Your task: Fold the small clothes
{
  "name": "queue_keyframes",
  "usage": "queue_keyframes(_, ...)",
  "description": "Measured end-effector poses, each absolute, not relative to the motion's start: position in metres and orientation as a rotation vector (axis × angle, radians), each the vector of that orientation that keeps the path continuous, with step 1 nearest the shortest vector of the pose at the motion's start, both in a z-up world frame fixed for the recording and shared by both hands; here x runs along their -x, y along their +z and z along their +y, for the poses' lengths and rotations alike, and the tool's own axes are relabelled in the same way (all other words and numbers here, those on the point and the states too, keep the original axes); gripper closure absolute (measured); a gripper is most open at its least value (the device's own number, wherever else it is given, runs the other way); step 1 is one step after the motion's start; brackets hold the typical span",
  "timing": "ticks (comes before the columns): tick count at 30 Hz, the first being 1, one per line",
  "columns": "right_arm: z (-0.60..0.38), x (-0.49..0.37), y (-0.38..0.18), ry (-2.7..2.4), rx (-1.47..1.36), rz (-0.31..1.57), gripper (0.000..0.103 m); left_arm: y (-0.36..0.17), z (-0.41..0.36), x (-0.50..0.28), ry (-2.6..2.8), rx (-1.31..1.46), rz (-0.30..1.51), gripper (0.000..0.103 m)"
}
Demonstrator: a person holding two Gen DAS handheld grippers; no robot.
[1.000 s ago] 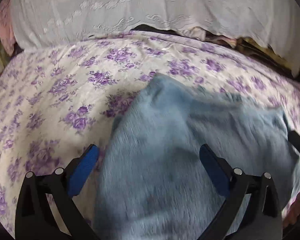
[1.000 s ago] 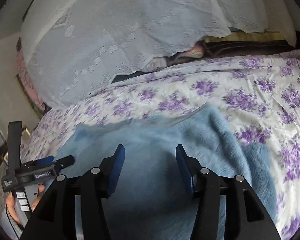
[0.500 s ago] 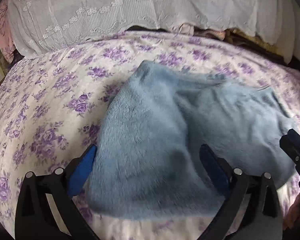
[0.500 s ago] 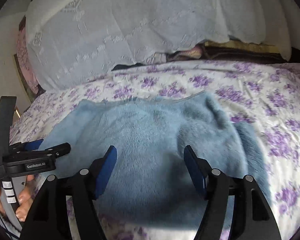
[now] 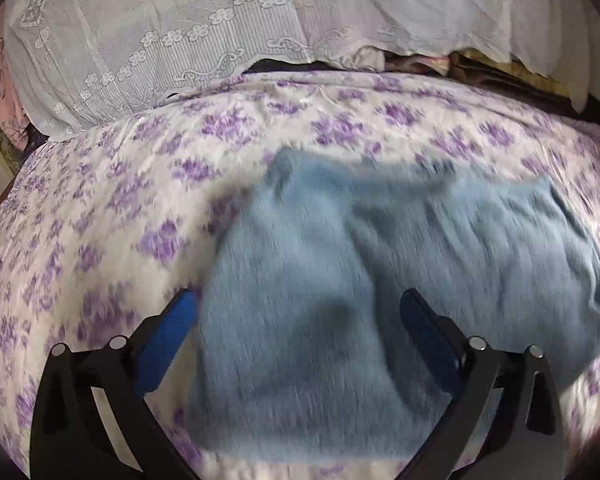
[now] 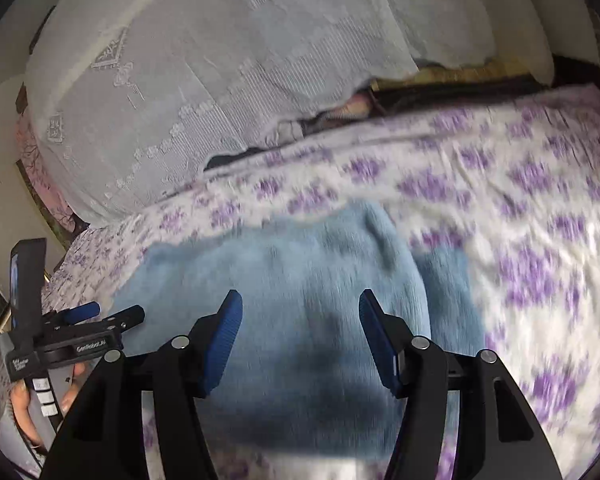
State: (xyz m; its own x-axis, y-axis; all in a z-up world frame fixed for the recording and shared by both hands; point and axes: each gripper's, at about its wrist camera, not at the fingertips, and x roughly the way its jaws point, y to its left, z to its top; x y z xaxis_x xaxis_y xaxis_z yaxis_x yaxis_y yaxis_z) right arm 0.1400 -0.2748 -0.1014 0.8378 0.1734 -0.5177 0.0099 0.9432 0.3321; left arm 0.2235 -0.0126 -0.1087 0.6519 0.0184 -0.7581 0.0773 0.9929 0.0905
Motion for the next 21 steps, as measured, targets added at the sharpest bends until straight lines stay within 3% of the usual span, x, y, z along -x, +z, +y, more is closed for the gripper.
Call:
queue_keyframes(5, -0.283, -0.193, -0.100, 0.077, -0.372, 0.596, 0.042, -0.110, -0.014, -0.289, 0.022, -0.078, 0.923, 0.004)
queue_keyframes(9, -0.283, -0.218, -0.151, 0.026, -0.333, 0.723, 0.040, -0.160, -0.011, -0.314, 0.048, -0.073, 1.039, 0.004)
queue_keyframes(14, -0.284, -0.211, -0.146, 0.042, -0.358, 0.677, 0.039, -0.155, 0.006, -0.307, 0.032, 0.048, 1.035, 0.004)
queue_keyframes(21, -0.271, -0.148, -0.120, 0.087, -0.358, 0.572, 0.034, -0.110, -0.026, -0.225, -0.040, -0.076, 0.864, 0.005)
